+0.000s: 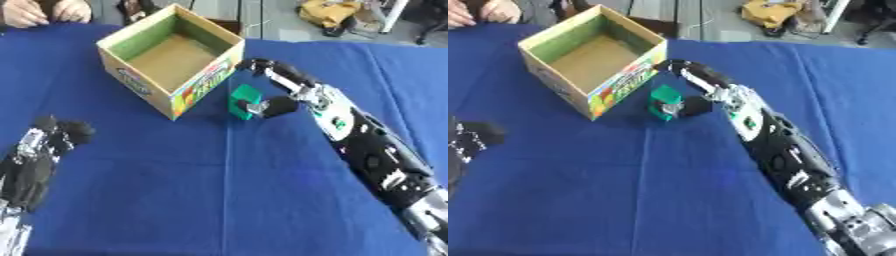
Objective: Pick up objects on the table and place them in the box.
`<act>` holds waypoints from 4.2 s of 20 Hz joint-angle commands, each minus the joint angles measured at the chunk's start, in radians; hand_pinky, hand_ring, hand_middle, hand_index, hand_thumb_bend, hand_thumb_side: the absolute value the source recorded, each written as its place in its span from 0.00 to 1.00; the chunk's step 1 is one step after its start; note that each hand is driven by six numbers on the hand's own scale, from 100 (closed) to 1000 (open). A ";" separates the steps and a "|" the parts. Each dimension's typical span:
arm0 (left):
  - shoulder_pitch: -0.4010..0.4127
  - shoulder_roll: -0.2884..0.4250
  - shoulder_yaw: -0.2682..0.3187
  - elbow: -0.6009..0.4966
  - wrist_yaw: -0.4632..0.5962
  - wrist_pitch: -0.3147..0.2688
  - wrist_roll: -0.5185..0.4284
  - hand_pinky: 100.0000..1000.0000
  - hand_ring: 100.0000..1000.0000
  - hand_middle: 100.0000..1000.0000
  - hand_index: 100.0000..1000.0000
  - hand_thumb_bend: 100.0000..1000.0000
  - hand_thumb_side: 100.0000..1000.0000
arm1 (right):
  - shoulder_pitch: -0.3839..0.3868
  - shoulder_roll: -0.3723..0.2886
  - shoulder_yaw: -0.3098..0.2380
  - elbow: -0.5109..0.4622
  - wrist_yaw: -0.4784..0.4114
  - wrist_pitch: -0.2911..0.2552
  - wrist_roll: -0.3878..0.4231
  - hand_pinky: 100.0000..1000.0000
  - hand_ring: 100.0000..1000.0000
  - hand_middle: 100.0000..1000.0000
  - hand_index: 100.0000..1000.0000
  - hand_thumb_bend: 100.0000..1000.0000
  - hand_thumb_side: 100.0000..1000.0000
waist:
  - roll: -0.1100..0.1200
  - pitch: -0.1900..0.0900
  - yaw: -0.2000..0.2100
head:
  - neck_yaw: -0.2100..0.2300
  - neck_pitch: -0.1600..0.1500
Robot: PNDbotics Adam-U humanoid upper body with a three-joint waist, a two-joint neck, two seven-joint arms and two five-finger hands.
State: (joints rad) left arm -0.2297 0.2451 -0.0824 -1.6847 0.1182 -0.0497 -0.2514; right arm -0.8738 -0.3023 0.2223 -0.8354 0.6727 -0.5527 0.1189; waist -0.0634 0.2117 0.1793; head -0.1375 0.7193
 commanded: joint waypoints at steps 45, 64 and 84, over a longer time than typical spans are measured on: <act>-0.011 -0.004 -0.012 -0.017 0.009 0.005 -0.014 0.80 0.75 0.57 0.66 0.14 1.00 | -0.036 -0.089 -0.032 -0.152 0.173 -0.011 -0.251 0.62 0.49 0.66 0.87 0.16 0.10 | -0.003 -0.038 0.009 | 0.004 -0.018; -0.107 -0.049 -0.100 -0.044 0.055 0.034 -0.105 0.80 0.75 0.57 0.65 0.17 1.00 | -0.075 -0.147 -0.066 -0.075 0.209 0.012 -0.253 0.62 0.51 0.68 0.88 0.14 0.12 | -0.060 -0.029 0.262 | -0.157 -0.089; -0.116 -0.056 -0.108 -0.047 0.060 0.038 -0.118 0.80 0.75 0.56 0.65 0.17 1.00 | -0.073 -0.130 -0.087 0.002 0.246 -0.051 -0.234 0.84 0.95 0.85 0.90 0.00 0.26 | -0.053 -0.014 0.280 | -0.195 -0.102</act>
State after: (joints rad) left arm -0.3358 0.1915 -0.1884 -1.7161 0.1762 -0.0104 -0.3679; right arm -0.9336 -0.4174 0.1362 -0.8097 0.9336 -0.6025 -0.1200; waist -0.1297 0.2161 0.4579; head -0.3324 0.6218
